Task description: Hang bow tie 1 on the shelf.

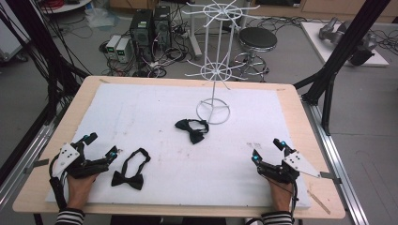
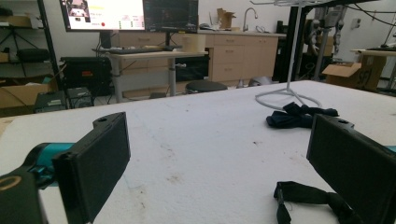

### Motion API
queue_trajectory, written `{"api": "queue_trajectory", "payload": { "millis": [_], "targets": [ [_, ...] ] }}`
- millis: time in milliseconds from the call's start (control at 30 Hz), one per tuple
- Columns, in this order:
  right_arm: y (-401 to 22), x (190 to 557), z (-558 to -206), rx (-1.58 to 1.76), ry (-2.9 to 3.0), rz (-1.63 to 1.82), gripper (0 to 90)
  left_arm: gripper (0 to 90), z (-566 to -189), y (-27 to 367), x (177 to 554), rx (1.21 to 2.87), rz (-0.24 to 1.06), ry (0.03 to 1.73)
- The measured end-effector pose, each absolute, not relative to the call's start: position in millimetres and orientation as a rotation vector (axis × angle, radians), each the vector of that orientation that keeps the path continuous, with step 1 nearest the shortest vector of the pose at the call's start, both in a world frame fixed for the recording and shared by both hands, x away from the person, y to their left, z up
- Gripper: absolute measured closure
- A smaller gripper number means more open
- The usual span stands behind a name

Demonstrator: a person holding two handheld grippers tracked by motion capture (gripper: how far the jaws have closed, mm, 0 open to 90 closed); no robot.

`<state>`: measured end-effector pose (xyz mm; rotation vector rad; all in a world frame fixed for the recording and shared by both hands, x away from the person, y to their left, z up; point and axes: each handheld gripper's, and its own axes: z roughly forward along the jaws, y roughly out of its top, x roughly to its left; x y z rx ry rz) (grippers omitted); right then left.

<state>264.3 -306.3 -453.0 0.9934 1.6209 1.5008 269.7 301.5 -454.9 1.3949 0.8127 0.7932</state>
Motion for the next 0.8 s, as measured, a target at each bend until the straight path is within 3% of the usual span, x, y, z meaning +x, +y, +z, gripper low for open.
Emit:
{"api": "queue_trajectory", "payload": {
  "millis": [800],
  "targets": [
    [-306.1,263.9,-452.8,0.986,1.608,1.503,10.3,6.5,-455.2,301.0,268.8,1.389,0.802,0.808]
  ]
}}
